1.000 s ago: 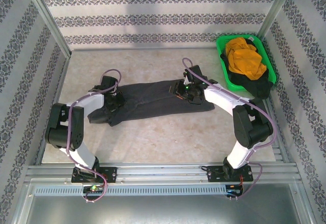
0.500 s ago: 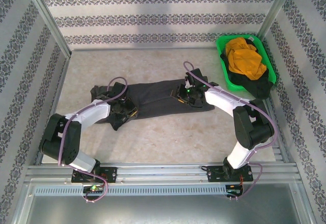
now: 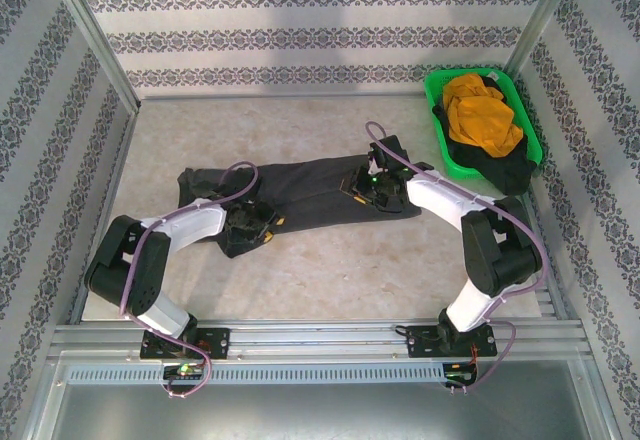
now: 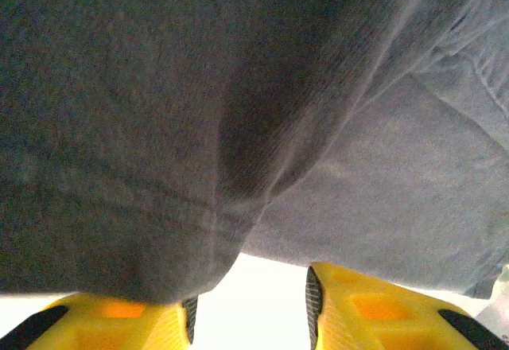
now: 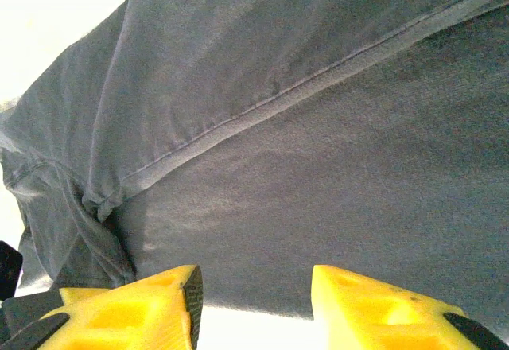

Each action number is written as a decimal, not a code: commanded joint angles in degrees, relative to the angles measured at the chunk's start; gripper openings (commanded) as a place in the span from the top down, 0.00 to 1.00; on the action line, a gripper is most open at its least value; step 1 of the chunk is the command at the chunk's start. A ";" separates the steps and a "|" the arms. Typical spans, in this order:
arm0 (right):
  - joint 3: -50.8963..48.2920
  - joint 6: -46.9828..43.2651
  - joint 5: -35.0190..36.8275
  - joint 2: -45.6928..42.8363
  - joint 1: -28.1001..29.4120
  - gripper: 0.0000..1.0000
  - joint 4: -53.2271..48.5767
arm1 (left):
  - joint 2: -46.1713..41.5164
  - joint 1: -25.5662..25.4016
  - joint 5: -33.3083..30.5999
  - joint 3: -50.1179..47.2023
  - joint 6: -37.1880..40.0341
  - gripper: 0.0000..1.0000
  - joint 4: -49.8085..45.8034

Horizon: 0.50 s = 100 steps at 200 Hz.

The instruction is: Fold and stack the t-shirts

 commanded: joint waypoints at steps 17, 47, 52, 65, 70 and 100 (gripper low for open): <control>-1.97 0.12 -0.03 -3.38 -0.93 0.60 -0.35 | -11.25 0.23 -2.77 1.79 0.82 0.64 -9.17; -1.38 0.37 -0.82 -2.55 -0.61 0.61 0.14 | -14.44 6.18 -4.74 3.20 3.93 0.71 -11.91; -1.22 0.37 -0.91 -2.39 -0.50 0.62 0.25 | -13.71 7.80 -4.43 3.30 4.90 0.72 -11.68; -0.69 0.50 -1.29 -1.74 -0.23 0.62 0.34 | -10.74 11.41 -4.45 4.43 9.40 0.74 -11.62; -0.46 0.48 -1.48 -1.56 -0.10 0.62 0.38 | -9.12 12.76 -4.73 5.14 11.05 0.76 -12.55; 0.72 0.05 -1.88 -1.19 0.09 0.62 -0.08 | -1.43 16.36 -3.13 6.25 17.20 0.77 -10.54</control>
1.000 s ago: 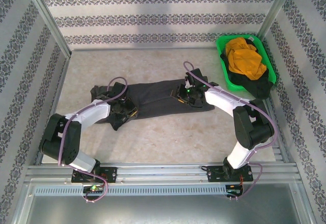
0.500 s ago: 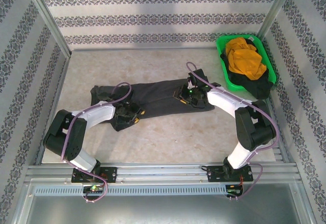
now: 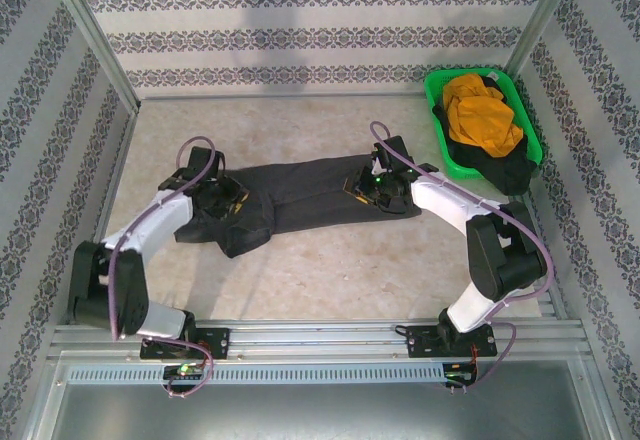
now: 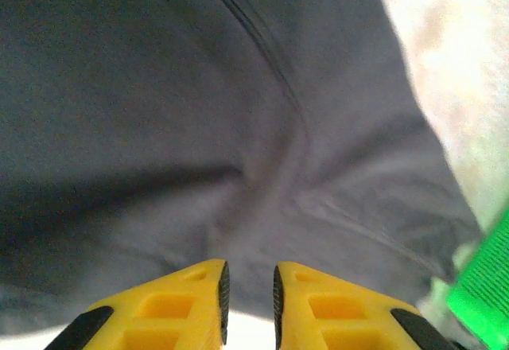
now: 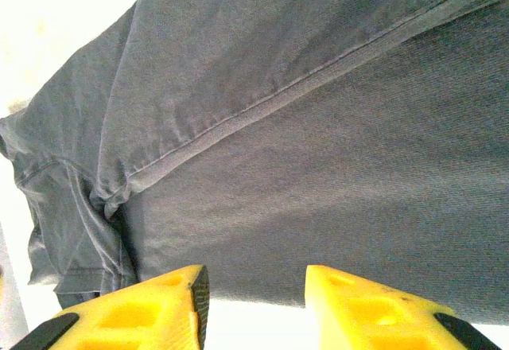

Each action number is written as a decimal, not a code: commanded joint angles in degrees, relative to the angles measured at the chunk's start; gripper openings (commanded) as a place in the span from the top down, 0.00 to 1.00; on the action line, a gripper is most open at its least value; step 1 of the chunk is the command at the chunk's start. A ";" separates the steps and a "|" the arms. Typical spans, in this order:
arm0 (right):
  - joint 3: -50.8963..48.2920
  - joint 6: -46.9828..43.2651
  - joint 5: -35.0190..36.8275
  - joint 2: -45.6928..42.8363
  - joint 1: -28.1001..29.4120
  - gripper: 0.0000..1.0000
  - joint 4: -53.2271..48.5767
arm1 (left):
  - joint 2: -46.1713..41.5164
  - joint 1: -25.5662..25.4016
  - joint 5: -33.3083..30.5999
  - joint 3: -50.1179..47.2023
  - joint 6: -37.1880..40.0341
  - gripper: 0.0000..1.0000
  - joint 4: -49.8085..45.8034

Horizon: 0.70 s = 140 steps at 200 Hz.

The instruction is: Fold and stack the t-shirts

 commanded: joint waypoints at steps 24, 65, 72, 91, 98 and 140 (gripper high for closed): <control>1.80 -0.36 -1.16 0.30 0.44 0.62 -0.57 | 6.93 0.04 1.89 -1.11 7.91 0.77 -0.87; 1.37 -0.36 -1.25 0.61 0.28 0.62 -0.32 | 6.49 -5.39 1.62 -5.40 4.29 0.78 1.84; 1.32 -0.27 -1.37 0.77 0.32 0.62 -0.07 | 6.47 -6.42 0.99 -5.37 4.01 0.78 1.48; 1.29 -0.02 -1.58 1.28 0.26 0.62 0.49 | 6.89 -8.52 -0.71 -5.62 3.63 0.79 0.23; 1.28 -0.01 -1.77 1.56 0.32 0.62 0.78 | 7.19 -8.86 -1.02 -6.05 3.51 0.79 0.21; 0.79 -0.04 -2.08 1.90 0.24 0.62 1.37 | 7.01 -9.91 -5.00 -1.83 8.21 0.79 -5.68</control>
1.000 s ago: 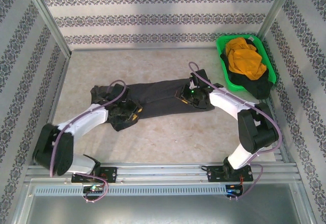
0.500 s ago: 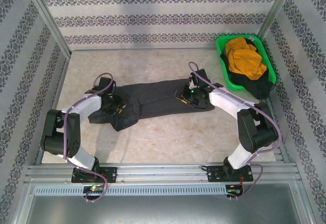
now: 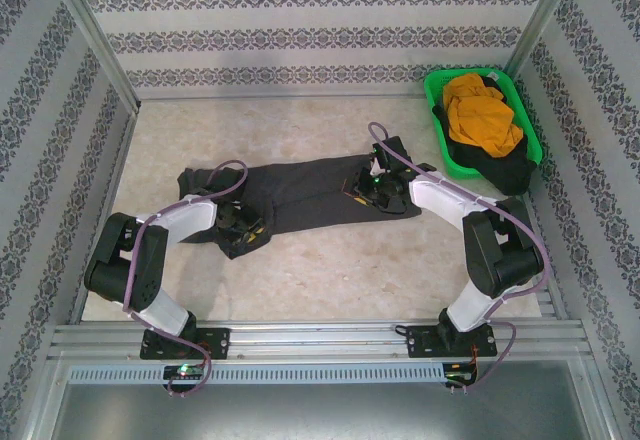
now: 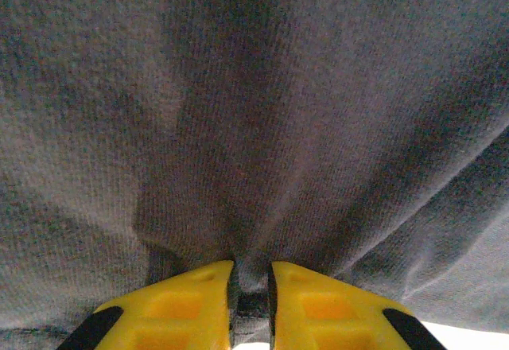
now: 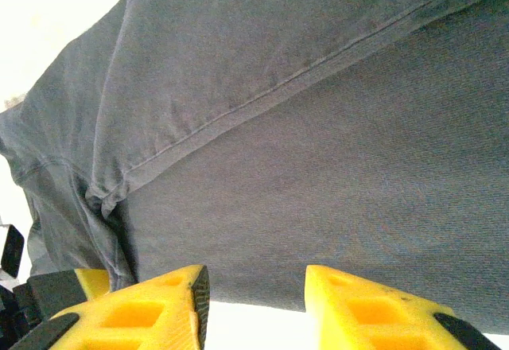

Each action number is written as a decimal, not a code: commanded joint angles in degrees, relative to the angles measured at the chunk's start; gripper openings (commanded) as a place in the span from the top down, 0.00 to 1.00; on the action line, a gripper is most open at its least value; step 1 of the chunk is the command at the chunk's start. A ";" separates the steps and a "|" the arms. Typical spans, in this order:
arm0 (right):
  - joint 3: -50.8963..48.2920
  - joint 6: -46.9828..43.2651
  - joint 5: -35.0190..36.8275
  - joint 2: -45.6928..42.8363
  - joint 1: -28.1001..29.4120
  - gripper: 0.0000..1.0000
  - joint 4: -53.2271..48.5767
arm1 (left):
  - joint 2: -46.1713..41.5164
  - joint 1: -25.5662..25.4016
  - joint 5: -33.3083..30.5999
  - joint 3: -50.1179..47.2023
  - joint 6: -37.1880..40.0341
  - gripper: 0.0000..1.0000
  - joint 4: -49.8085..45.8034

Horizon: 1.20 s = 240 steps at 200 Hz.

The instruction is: Fold and stack the t-shirts

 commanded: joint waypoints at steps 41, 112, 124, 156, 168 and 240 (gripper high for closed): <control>-0.73 0.06 -0.57 -0.35 0.23 0.62 1.71 | -5.13 -4.46 -7.28 10.93 3.89 0.63 -13.74; -1.29 0.23 -0.31 -0.80 0.04 0.61 2.18 | 4.10 -8.33 -6.32 15.57 6.23 0.60 -15.80; -1.60 0.27 -0.33 -0.87 -0.08 0.62 2.16 | 5.56 -8.86 -5.75 16.07 6.74 0.60 -15.50; -2.14 0.48 -0.30 -1.01 -0.46 0.62 2.29 | 8.61 -9.70 -6.06 16.43 7.61 0.63 -15.05; -2.15 0.52 -0.31 -1.02 -0.67 0.62 2.26 | 9.42 -9.78 -6.82 16.69 8.29 0.66 -15.14; -1.81 0.69 0.30 -0.74 -1.16 0.61 1.71 | 10.26 -10.92 -5.35 18.59 7.94 1.00 -13.36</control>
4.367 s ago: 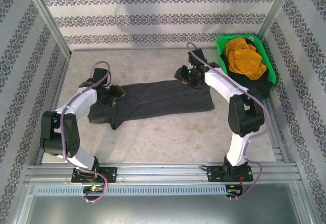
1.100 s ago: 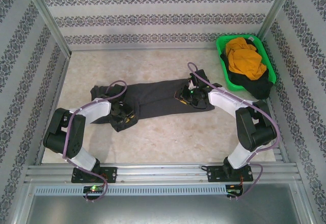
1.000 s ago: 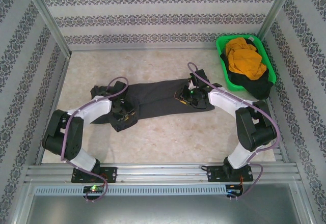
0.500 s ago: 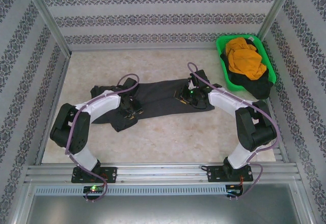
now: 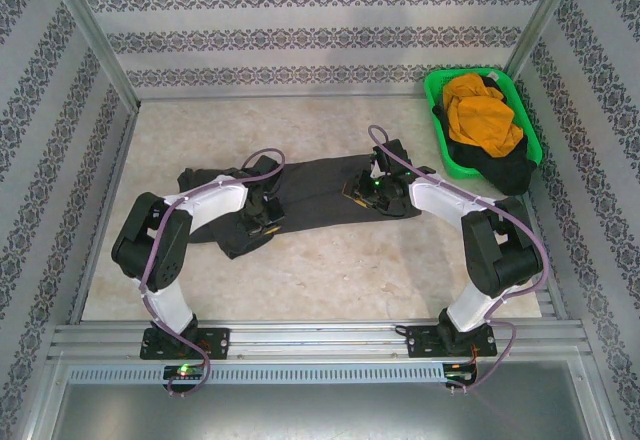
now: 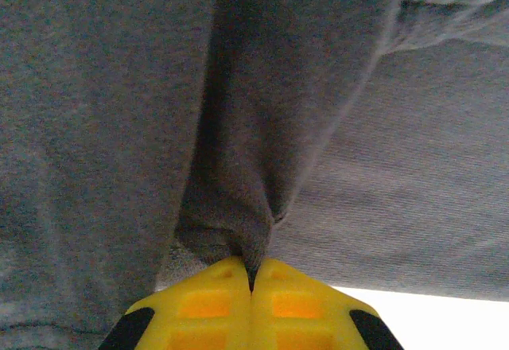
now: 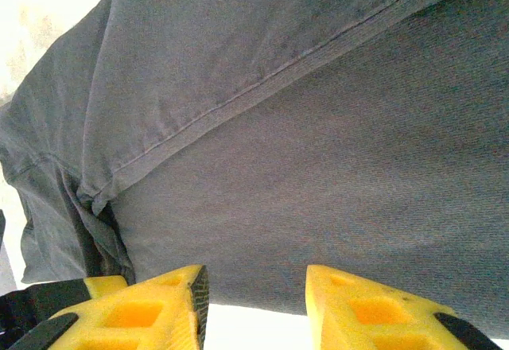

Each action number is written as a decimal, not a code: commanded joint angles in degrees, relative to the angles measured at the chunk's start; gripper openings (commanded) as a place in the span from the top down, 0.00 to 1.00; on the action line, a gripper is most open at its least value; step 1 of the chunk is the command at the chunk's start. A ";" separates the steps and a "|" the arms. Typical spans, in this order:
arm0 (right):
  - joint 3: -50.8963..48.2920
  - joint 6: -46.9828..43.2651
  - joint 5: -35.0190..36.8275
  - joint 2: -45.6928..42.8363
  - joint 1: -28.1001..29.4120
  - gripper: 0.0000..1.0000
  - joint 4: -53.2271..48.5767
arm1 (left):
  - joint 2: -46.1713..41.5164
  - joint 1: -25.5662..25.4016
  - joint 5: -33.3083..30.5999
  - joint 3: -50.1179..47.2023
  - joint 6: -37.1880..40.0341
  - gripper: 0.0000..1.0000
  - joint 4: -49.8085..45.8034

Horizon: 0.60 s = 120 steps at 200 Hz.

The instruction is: Fold and stack the t-shirts

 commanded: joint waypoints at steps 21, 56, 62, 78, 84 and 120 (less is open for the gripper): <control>-0.14 0.48 0.44 -0.73 -1.12 0.62 -0.02 | -0.09 -1.57 0.87 2.63 -0.63 1.00 -0.43; 0.14 0.85 0.28 -0.13 -1.06 0.62 0.11 | 0.08 -1.64 2.55 2.12 -1.89 1.00 1.98; 0.19 1.04 0.22 0.09 -1.11 0.62 0.24 | 0.44 -1.60 3.01 1.89 -2.17 1.00 2.39; -0.09 1.60 -0.21 0.49 -1.13 0.62 0.59 | 1.82 -1.62 5.44 1.17 -2.42 0.92 4.81; -0.17 1.81 -0.34 0.69 -1.18 0.62 0.90 | 2.28 -1.64 6.26 0.91 -2.41 0.85 5.61; 0.05 2.83 -0.85 0.92 -1.30 0.62 2.46 | -2.49 -0.52 3.91 0.48 -0.84 0.54 4.74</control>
